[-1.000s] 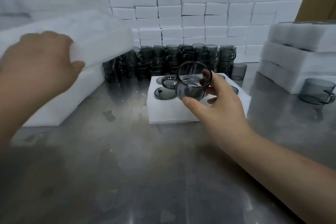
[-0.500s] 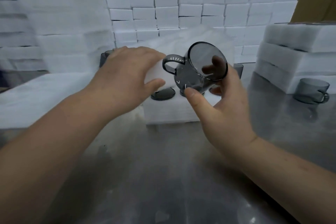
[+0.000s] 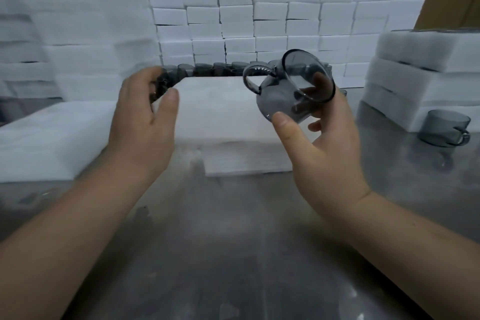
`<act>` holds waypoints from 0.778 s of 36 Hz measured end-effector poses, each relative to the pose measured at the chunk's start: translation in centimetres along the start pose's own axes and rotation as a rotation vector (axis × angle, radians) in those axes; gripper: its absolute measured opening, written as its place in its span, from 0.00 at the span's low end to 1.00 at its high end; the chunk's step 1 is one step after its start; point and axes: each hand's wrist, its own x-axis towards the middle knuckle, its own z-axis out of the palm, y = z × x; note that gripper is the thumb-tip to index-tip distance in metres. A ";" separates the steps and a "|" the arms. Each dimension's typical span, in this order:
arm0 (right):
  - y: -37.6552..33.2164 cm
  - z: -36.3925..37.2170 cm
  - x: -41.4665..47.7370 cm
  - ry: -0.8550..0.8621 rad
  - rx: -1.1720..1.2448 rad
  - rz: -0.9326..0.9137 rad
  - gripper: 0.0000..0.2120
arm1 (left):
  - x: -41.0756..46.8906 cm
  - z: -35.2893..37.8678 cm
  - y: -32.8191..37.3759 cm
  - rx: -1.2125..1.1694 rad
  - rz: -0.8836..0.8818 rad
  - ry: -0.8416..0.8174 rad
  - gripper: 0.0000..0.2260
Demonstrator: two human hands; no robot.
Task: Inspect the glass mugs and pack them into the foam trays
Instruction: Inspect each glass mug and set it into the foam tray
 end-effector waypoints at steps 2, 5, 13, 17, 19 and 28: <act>-0.1 -0.1 0.1 0.025 0.010 0.001 0.20 | -0.3 0.2 -0.7 -0.059 -0.125 -0.007 0.25; 0.1 -0.2 0.5 0.061 0.027 0.028 0.26 | -0.4 0.7 -1.4 -0.159 -0.225 -0.050 0.24; 0.4 -1.1 1.9 0.187 0.086 0.096 0.28 | -0.6 1.5 -2.0 -0.173 -0.129 -0.098 0.23; 0.7 -1.1 2.1 0.192 0.088 0.134 0.29 | -0.6 1.8 -2.4 -0.162 -0.144 -0.084 0.14; 0.7 -0.8 2.0 0.190 0.069 0.142 0.29 | -0.8 1.9 -2.2 -0.171 -0.117 -0.071 0.12; 1.2 -0.9 1.8 0.189 0.057 0.142 0.27 | -1.6 2.0 -1.2 -0.352 0.031 -0.101 0.17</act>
